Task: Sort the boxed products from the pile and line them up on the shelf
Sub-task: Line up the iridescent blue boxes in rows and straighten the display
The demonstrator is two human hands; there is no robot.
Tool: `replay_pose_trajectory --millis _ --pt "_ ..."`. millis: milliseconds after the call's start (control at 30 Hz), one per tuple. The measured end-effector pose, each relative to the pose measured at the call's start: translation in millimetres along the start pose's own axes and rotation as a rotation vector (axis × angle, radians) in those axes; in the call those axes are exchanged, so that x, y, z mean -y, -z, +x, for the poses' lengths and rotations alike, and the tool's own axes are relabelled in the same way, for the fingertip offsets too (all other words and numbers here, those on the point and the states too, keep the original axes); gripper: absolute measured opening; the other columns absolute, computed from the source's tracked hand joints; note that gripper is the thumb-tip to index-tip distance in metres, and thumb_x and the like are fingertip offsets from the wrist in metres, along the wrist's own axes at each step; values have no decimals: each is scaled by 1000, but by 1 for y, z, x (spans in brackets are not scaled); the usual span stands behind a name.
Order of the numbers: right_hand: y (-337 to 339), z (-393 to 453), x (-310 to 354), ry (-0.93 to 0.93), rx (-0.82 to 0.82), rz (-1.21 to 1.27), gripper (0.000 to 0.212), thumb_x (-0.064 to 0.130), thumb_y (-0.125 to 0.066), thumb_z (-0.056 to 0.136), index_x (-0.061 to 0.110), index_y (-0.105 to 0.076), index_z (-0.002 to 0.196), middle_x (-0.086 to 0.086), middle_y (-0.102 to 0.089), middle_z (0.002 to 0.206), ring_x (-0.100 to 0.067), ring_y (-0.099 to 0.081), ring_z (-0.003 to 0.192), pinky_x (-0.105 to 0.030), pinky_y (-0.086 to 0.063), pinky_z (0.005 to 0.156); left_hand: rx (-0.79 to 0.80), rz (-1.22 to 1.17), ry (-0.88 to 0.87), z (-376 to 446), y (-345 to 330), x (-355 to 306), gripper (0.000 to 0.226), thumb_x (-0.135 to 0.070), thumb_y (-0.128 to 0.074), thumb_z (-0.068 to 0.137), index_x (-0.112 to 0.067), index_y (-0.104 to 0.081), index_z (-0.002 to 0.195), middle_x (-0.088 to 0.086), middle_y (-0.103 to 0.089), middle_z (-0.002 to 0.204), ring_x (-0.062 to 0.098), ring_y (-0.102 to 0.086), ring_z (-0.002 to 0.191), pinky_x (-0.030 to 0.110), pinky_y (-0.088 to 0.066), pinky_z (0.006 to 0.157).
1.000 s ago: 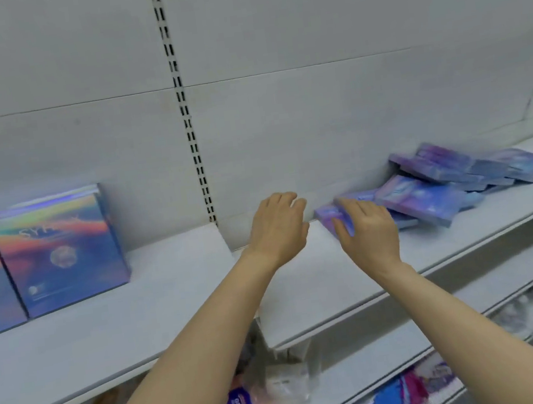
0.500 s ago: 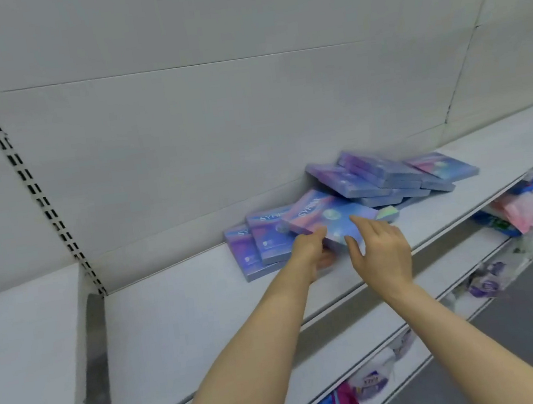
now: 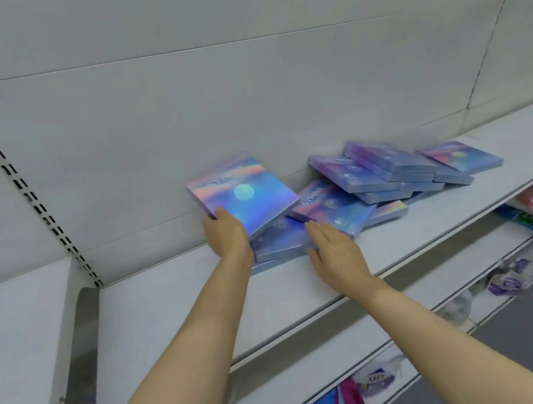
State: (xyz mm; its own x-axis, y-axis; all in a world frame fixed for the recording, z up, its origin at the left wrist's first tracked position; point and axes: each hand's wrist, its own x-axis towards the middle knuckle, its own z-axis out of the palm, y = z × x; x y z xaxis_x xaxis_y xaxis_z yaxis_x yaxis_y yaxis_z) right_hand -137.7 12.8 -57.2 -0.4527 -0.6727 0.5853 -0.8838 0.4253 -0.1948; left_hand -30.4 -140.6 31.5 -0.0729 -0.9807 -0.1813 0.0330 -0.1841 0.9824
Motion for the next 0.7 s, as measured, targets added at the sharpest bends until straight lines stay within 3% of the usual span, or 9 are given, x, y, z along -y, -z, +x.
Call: replay_pose_trajectory --millis 100,167,200,267,333,400,533,600,700 --pt "-36 5 11 115 244 -97 62 34 -45 86 -2 -50 137 -19 -52 140 -36 -52 128 -53 -40 104 -25 37 -66 8 19 -16 33 -21 -42 99 4 -61 105 29 -62 109 44 -56 101 47 -46 82" --pt "-43 5 14 142 308 -161 63 34 -61 81 1 -54 135 -16 -55 138 -34 -54 126 -53 -40 103 -16 56 -84 10 30 -23 26 -18 -42 98 -4 -55 80 20 -53 80 40 -44 74 41 -36 62" --pt "-41 4 15 148 300 -179 57 24 -66 77 3 -59 130 -14 -60 133 -32 -59 120 -51 -45 100 -11 59 -84 11 35 -25 28 -17 -42 98 -9 -47 71 10 -44 70 29 -36 64 36 -29 56" --pt "-37 5 13 210 180 -194 43 7 -50 76 4 -67 116 -12 -68 117 -31 -66 105 -42 -55 85 7 64 -85 13 43 -25 34 -17 -43 98 -15 -38 64 2 -34 66 19 -28 58 33 -22 51" --pt "-31 5 5 284 65 -188 42 5 -41 76 4 -69 106 -12 -70 106 -31 -67 91 -38 -54 72 19 57 -72 13 49 -23 33 -17 -43 97 -15 -37 64 2 -34 66 18 -28 58 32 -22 51" --pt "-25 4 -2 315 -10 -158 38 1 -46 73 5 -71 102 -11 -71 99 -30 -67 84 -36 -53 68 30 45 -61 10 54 -22 32 -16 -43 97 -14 -37 65 2 -33 67 19 -27 60 33 -21 52" --pt "-20 -21 11 330 -131 -61 44 -4 -48 67 6 -72 103 -8 -72 104 -29 -65 87 -35 -50 73 52 3 -25 4 63 -23 35 -16 -42 98 -15 -34 65 2 -31 68 18 -26 60 31 -21 52" --pt "-16 -39 23 313 -144 21 47 -4 -55 61 8 -73 103 -4 -72 107 -30 -64 95 -36 -46 83 49 -16 2 5 69 -20 34 -17 -43 98 -15 -35 65 2 -32 69 19 -26 62 31 -21 54" --pt "-2 -56 37 -3 -57 194 37 26 -53 70 21 -75 100 3 -68 116 -32 -52 116 -39 -37 99 47 -24 13 7 82 -14 29 -18 -44 96 -14 -36 68 3 -33 72 20 -26 65 33 -21 56"
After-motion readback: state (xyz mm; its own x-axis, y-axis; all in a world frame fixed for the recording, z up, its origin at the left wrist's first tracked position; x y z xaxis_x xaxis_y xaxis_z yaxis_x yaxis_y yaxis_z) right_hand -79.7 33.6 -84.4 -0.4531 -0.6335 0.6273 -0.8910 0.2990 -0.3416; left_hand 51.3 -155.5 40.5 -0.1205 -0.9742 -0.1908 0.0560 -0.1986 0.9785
